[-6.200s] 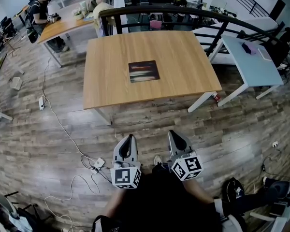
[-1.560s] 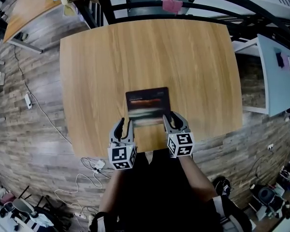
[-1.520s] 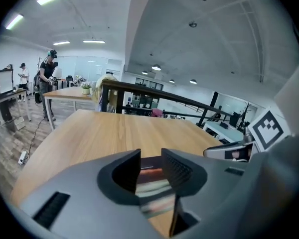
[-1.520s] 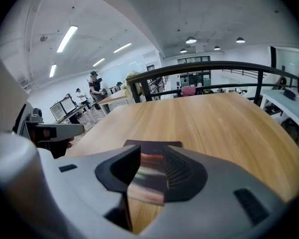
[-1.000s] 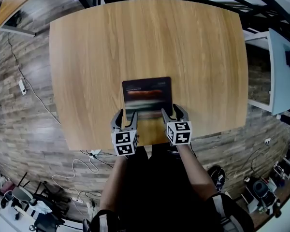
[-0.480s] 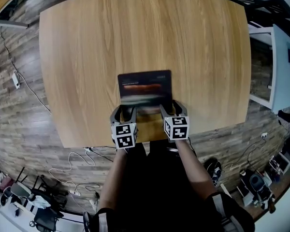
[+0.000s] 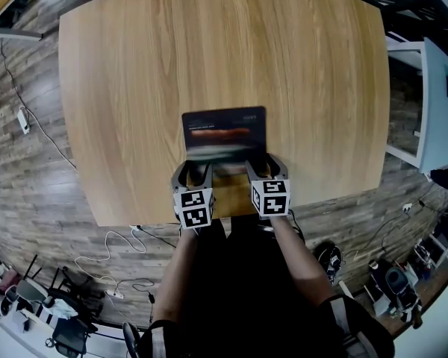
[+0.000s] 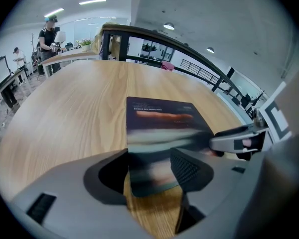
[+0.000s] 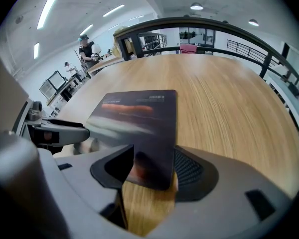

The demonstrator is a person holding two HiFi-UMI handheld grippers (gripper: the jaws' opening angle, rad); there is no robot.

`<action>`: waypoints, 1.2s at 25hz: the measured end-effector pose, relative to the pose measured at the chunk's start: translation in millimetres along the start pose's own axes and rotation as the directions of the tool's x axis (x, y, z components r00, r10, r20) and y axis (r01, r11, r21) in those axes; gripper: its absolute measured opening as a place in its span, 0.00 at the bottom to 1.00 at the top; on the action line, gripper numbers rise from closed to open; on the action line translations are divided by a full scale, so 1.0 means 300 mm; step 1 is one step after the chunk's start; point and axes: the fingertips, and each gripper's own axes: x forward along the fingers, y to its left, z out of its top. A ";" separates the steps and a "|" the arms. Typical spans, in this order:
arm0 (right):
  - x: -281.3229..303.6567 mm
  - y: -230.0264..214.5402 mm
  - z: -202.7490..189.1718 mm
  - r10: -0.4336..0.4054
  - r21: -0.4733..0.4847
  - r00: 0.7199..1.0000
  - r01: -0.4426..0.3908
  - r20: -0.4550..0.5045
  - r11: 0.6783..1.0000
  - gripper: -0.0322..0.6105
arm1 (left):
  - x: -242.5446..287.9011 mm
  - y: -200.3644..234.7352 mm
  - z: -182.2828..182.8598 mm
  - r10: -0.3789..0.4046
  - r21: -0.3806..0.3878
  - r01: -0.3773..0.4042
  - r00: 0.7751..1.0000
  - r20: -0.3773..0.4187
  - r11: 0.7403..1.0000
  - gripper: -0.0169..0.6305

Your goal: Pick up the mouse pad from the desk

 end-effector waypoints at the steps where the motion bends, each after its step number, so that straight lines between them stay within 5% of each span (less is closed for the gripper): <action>1: -0.003 0.002 0.000 0.000 -0.003 1.000 0.000 0.000 1.000 0.41 | -0.003 -0.002 0.000 0.001 0.000 -0.001 1.000 -0.003 1.000 0.42; 30: 0.006 0.113 -0.001 0.098 -0.014 0.995 -0.098 -0.003 0.995 0.42 | 0.013 -0.090 -0.020 -0.081 0.002 0.081 0.996 -0.032 0.997 0.43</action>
